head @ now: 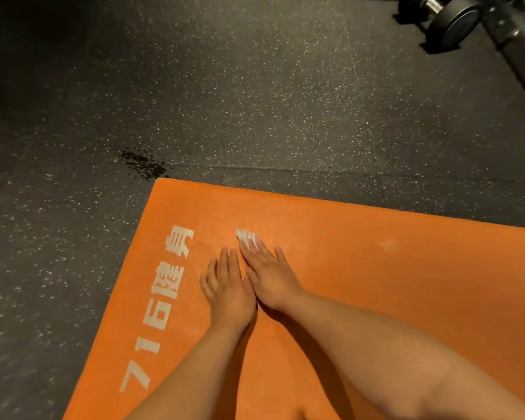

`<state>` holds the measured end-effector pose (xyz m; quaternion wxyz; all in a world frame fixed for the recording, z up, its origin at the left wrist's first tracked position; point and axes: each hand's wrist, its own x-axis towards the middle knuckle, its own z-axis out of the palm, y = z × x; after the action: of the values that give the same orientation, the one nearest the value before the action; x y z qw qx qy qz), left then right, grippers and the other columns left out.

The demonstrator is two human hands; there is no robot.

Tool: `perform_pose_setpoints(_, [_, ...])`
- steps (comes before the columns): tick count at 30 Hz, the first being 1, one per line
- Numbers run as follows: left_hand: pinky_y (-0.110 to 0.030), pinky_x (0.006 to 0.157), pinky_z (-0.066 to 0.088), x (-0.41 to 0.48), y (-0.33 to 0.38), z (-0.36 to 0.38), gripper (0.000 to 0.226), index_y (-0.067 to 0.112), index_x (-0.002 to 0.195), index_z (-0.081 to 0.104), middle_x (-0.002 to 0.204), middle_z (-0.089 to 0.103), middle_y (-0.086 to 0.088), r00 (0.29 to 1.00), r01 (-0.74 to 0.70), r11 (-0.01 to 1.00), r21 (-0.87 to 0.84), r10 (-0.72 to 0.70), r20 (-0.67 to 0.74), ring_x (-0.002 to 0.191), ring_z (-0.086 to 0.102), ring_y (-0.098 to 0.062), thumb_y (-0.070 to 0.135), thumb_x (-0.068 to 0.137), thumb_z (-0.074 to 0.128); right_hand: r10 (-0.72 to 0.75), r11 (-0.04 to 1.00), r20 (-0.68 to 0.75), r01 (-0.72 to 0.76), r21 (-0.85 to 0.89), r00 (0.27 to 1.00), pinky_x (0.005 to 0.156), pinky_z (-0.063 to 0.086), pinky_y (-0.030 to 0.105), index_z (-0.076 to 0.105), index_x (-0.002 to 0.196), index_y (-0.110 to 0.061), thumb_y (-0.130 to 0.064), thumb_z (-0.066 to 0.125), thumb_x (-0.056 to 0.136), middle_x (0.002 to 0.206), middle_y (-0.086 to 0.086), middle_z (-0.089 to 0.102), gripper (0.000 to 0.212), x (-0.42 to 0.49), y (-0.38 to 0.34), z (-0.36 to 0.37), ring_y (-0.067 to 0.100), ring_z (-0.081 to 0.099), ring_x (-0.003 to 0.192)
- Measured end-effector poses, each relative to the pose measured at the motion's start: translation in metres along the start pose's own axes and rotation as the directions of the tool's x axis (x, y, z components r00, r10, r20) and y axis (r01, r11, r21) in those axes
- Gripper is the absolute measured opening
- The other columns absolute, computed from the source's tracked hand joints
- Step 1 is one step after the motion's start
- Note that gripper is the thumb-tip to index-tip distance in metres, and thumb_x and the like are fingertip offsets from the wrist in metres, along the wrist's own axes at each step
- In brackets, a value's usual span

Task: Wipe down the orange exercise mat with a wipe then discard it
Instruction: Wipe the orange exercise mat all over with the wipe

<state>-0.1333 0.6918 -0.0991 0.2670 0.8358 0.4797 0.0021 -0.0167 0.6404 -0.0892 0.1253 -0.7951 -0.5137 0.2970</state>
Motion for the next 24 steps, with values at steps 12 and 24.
perform_pose_setpoints(12, [-0.043, 0.123, 0.003, -0.162, -0.042, 0.001, 0.064, 0.023, 0.160, 0.012, 0.168, 0.002, -0.002, 0.991, 0.067, 0.993, 0.095, -0.077, 0.111, 0.152, 0.005, -0.026, 0.026, 0.102, 0.039, -0.126, 0.989, 0.059, 0.130, -0.076, 0.990, 0.124, -0.006, 0.036, 0.014, 0.163, -0.026, -0.026, 0.026, 0.110, 0.170, -0.005, 0.005, 0.054, -0.148, -0.032, 0.081, 0.010, -0.005, 0.156])
perform_pose_setpoints(24, [-0.041, 0.124, 0.006, -0.334, -0.049, 0.001, 0.059, 0.021, 0.159, 0.017, 0.167, 0.004, -0.004, 0.948, 0.242, 0.969, 0.044, -0.246, 0.200, 0.152, 0.004, -0.025, 0.038, 0.106, 0.035, -0.283, 0.939, 0.281, 0.324, -0.112, 0.917, 0.127, 0.010, 0.041, 0.019, 0.162, -0.018, -0.032, 0.030, 0.110, 0.171, 0.000, -0.004, 0.055, -0.287, -0.047, 0.105, 0.025, 0.012, 0.153])
